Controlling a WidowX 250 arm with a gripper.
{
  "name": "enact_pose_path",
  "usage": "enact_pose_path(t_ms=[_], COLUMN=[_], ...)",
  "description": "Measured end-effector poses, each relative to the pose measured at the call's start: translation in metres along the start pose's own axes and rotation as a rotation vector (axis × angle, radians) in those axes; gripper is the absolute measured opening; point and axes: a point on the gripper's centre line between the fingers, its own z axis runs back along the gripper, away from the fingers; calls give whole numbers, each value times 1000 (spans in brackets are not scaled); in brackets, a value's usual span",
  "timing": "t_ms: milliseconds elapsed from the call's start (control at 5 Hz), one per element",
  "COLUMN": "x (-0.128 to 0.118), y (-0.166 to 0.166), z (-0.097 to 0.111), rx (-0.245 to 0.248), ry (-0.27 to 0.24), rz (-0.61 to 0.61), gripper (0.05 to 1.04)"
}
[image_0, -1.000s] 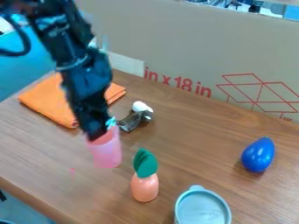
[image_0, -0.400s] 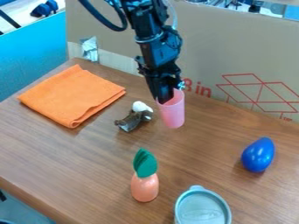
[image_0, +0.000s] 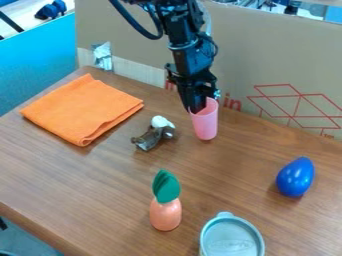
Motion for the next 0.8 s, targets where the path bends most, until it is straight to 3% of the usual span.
enact_pose_path(t_ms=[400,600,800], x=[13,11,4], y=[10,11,8], z=[-7,-8,-10], rx=[37,59,62], ry=[16,28,20], rz=[60,99,135], gripper=[119,315,611])
